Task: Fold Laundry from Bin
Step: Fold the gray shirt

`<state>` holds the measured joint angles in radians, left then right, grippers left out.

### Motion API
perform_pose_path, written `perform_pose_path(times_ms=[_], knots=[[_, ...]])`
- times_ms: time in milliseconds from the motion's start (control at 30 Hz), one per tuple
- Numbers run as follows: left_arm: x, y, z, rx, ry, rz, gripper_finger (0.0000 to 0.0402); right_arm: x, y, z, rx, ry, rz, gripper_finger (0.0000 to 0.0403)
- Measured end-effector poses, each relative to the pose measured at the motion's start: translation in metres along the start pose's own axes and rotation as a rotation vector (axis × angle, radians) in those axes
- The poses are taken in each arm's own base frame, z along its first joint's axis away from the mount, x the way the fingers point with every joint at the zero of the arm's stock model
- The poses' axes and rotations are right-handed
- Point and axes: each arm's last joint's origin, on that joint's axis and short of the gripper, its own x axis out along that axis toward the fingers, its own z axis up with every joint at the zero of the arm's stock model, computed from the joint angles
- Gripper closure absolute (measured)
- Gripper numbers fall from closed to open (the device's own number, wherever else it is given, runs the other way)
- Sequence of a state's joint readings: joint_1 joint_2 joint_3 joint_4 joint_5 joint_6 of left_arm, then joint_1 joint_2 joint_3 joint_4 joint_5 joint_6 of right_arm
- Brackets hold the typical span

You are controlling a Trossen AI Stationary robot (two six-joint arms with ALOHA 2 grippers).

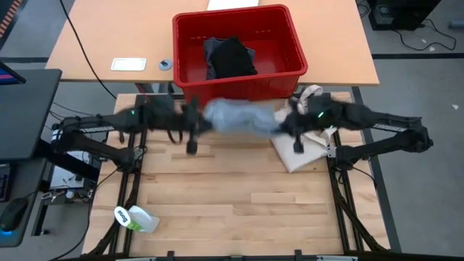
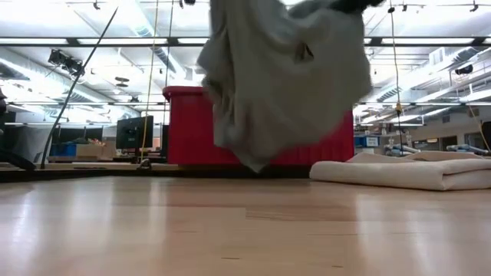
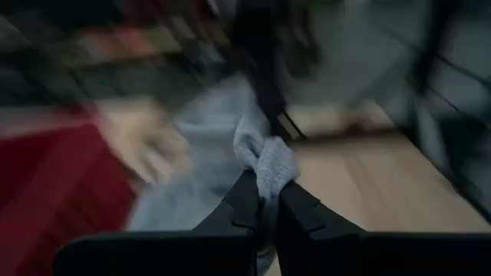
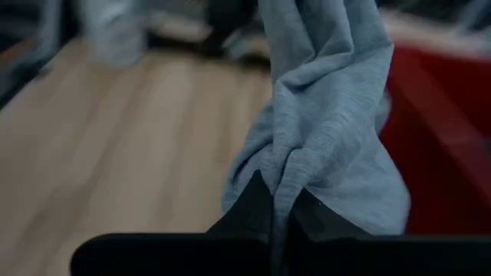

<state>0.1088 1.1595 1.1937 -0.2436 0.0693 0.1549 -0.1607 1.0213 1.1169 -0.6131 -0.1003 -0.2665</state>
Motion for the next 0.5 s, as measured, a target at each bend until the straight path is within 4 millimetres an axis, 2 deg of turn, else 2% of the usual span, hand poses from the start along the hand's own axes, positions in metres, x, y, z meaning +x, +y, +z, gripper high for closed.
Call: perform_pose_path(times_ms=[100,267,500], knots=[[0.009,-0.035,-0.031,-0.045,0.178,-0.091,0.0379,0.027,0.023,-0.018,0.014,0.11,0.107,0.0393],[0.011,-0.09,-0.067,-0.149,0.291,-0.143,0.0379,0.064,0.067,-0.04,0.043,0.213,0.249,0.0393],[-0.006,-0.154,-0.099,-0.338,0.342,-0.328,0.0379,0.084,0.131,-0.055,0.028,0.339,0.386,0.0393]])
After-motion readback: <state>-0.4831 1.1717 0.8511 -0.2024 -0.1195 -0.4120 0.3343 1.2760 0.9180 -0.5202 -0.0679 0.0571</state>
